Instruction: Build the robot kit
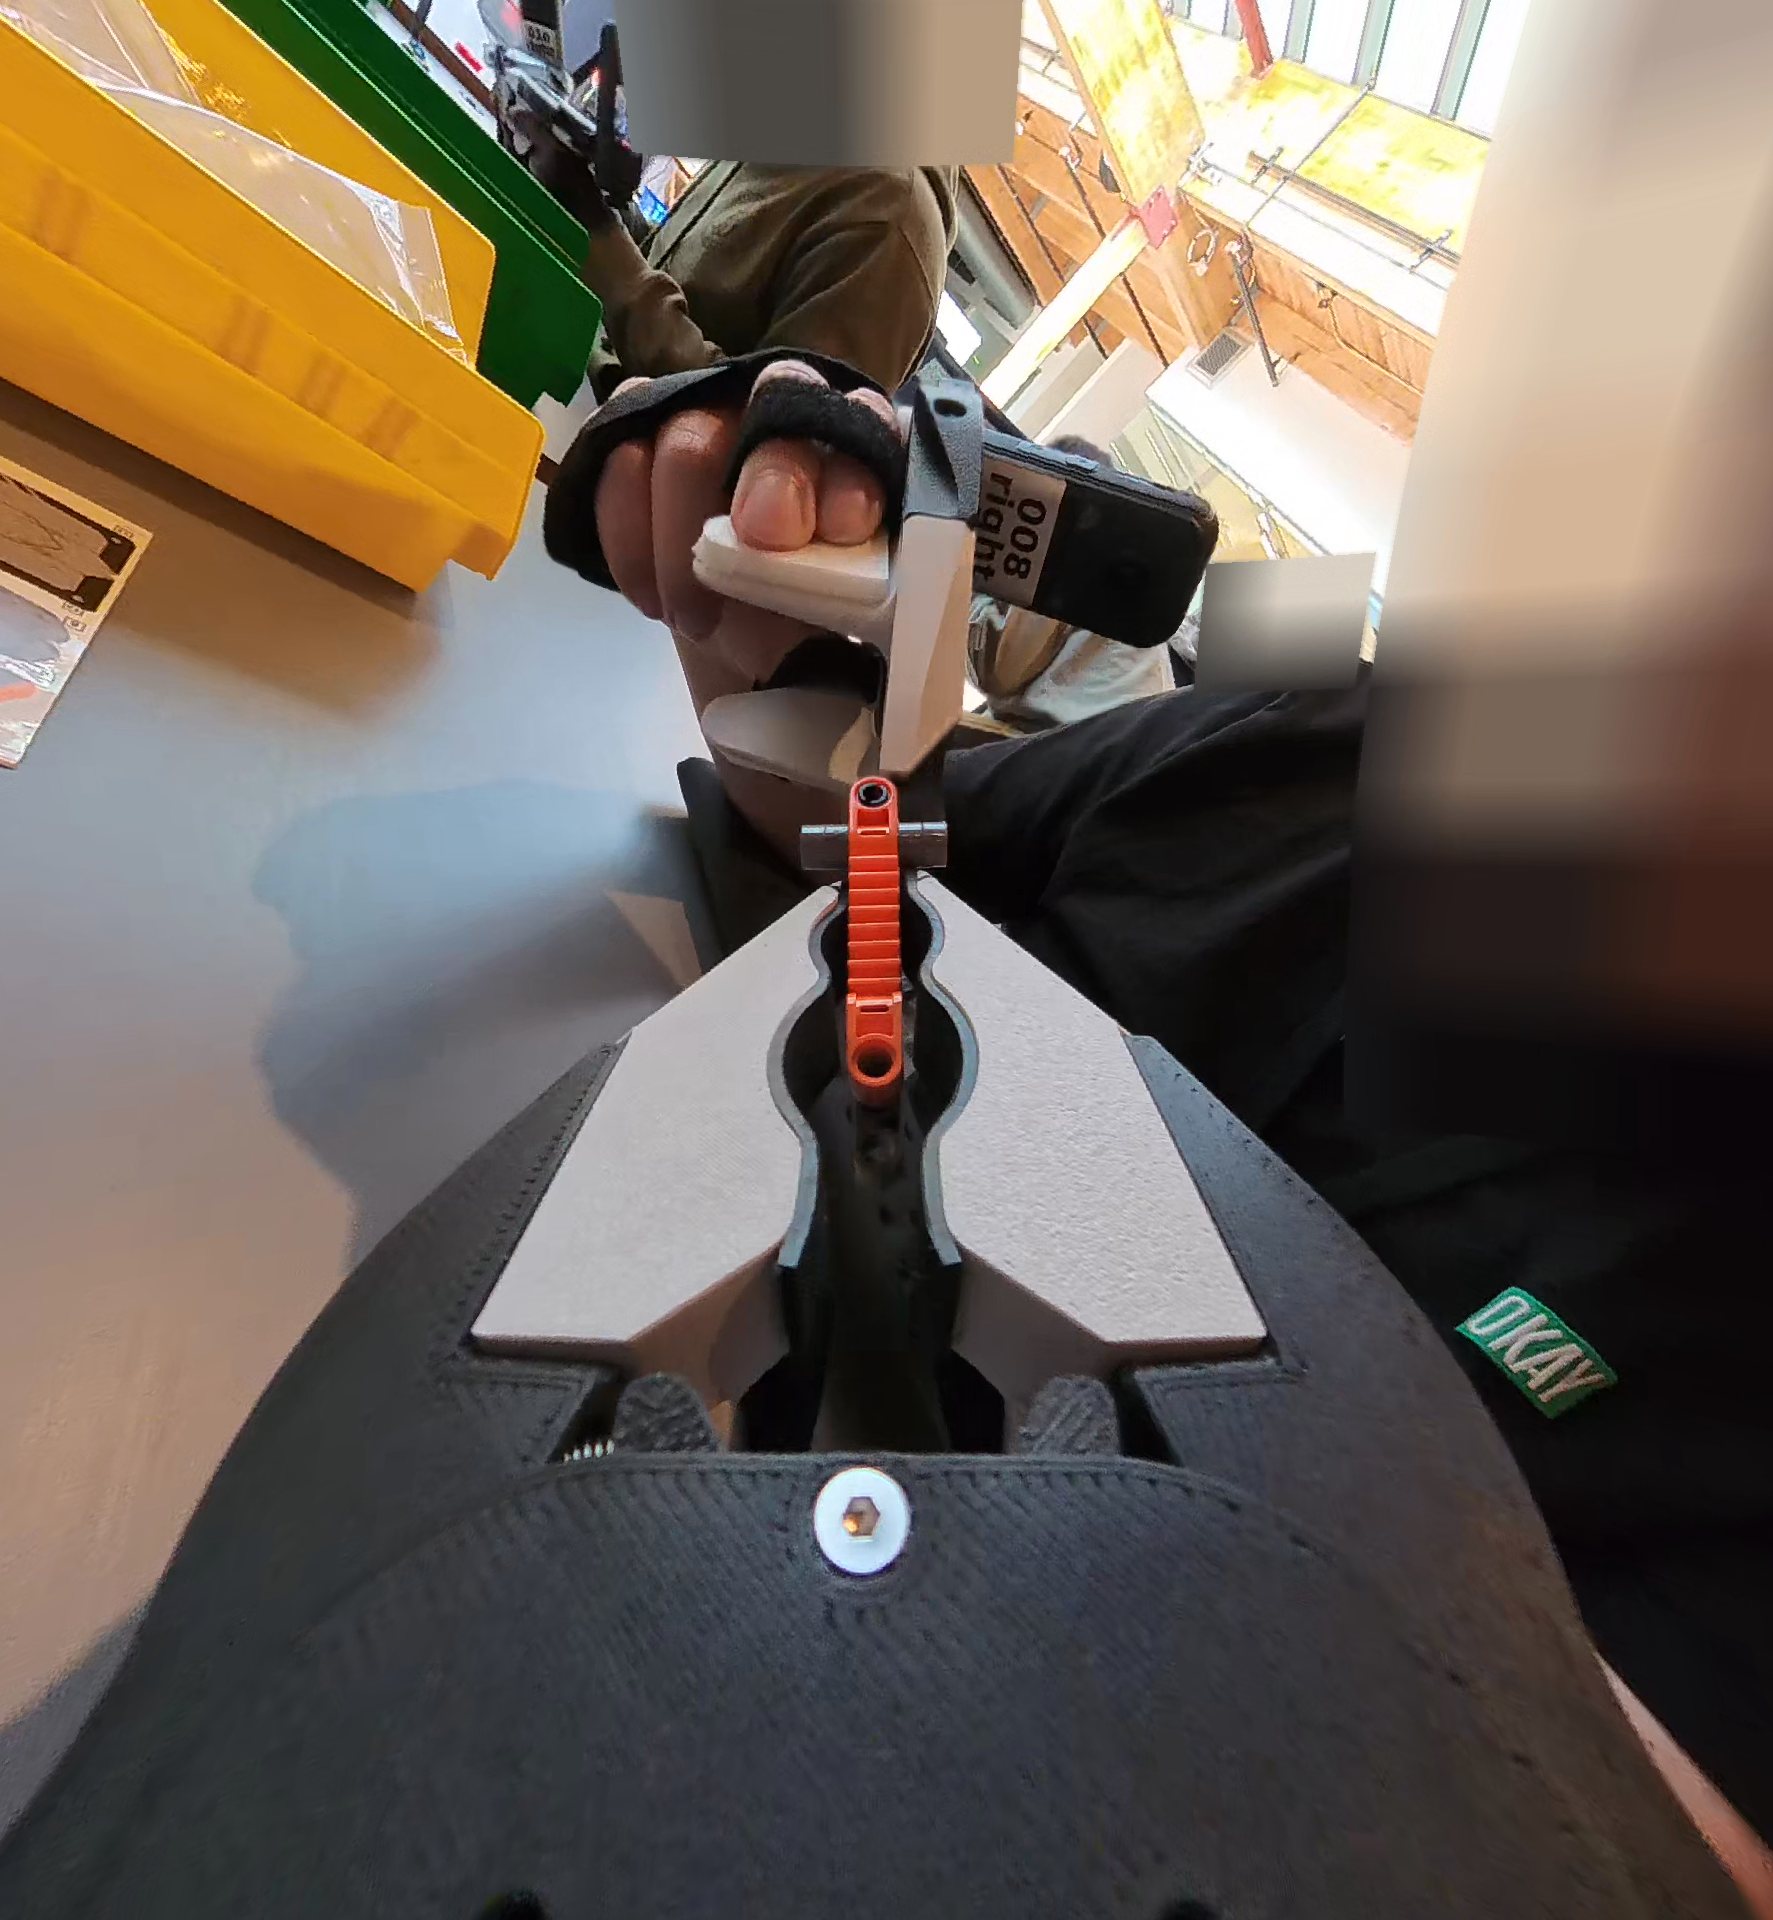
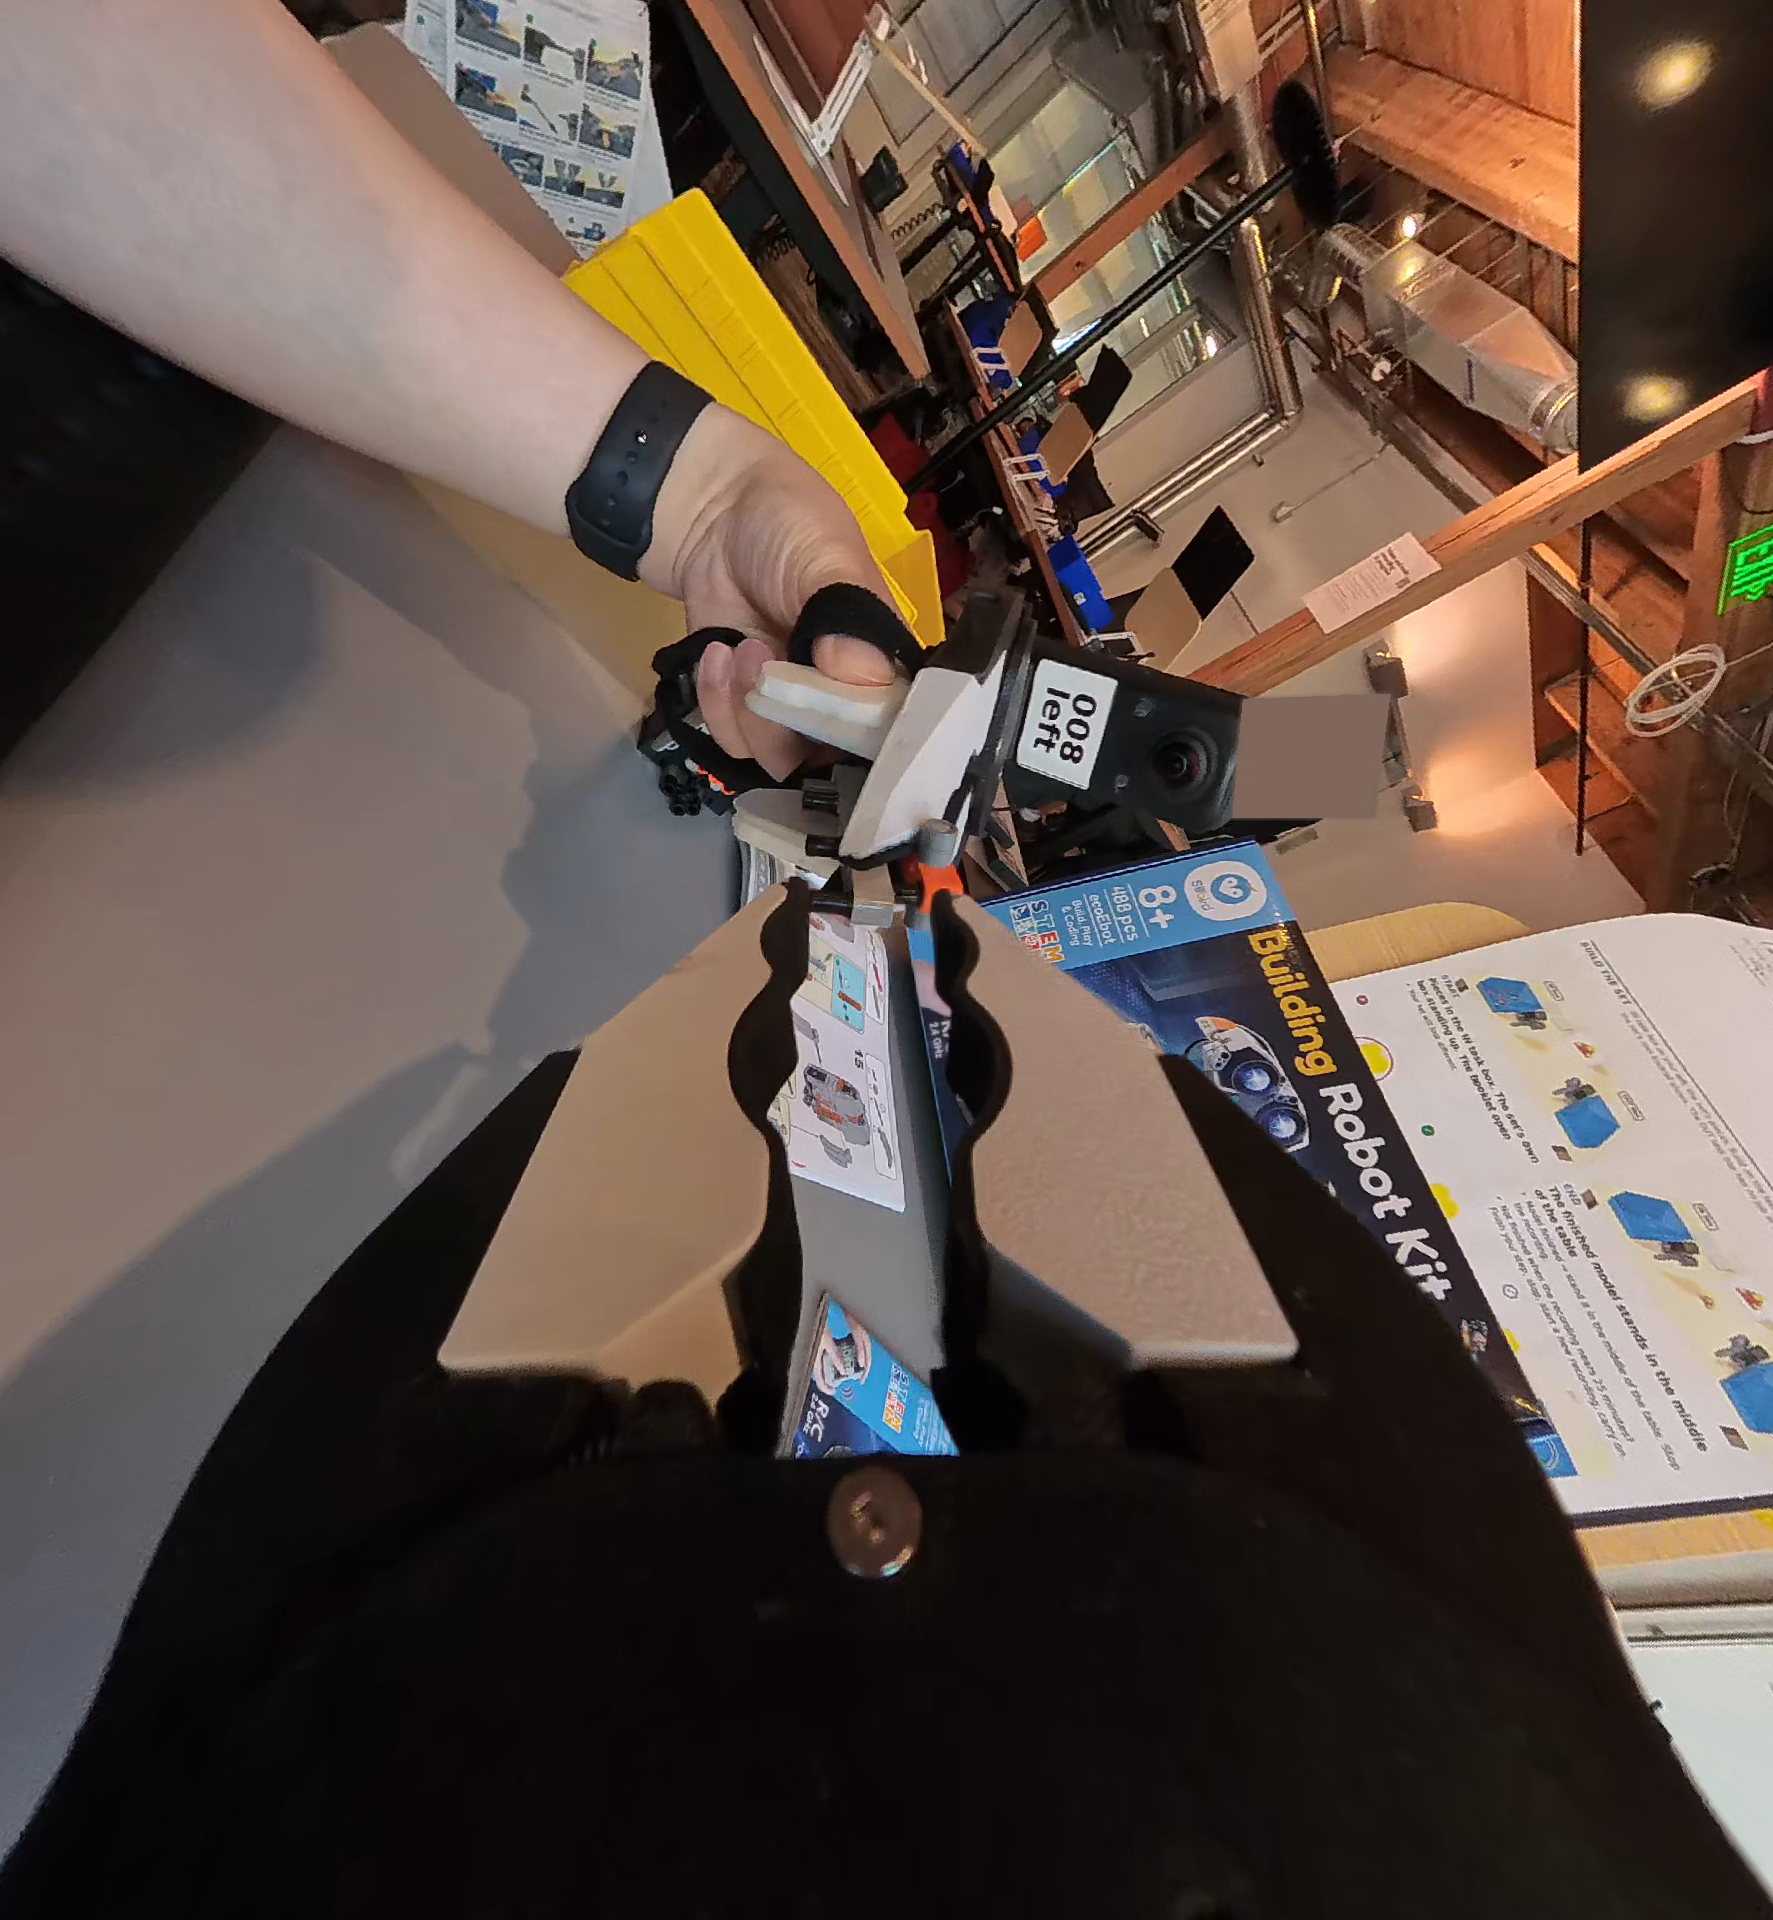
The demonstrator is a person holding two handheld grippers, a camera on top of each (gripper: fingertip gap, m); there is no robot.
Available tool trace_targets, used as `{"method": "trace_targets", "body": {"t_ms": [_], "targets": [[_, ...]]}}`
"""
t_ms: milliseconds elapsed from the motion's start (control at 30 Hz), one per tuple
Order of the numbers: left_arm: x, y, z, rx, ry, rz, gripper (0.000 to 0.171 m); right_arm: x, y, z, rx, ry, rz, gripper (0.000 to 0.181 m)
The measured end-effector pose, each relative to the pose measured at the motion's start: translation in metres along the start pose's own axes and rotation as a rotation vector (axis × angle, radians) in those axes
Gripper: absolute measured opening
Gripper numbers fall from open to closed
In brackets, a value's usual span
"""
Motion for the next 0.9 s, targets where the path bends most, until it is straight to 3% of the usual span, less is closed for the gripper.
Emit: {"method": "trace_targets", "body": {"t_ms": [267,467,567,900], "targets": [[0.002,-0.002,0.0,-0.033,0.029,-0.016,0.005,0.005,0.004,-0.002,0.048,0.008,-0.13,0.041],[0.001,-0.005,-0.004,-0.076,0.072,-0.035,0.005,0.003,-0.004,-0.003,0.036,0.051,-0.182,0.031],[-0.001,-0.006,-0.002,-0.105,0.154,-0.109,0.005,0.004,-0.006,0.001,0.059,0.077,-0.218,0.017],[0.009,-0.003,-0.003,-0.094,0.159,-0.194,0.005,-0.006,0.0,-0.005,0.028,0.094,-0.116,0.013]]}}
Point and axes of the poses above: each gripper's, where its closed fingertips meet, z back along the fingers, y out of its top, x = y × z across the jaws, the point moved 6 cm from there along z, back along the fingers, and after that the axes turned 2 degrees about -x, right-handed, at the moved point
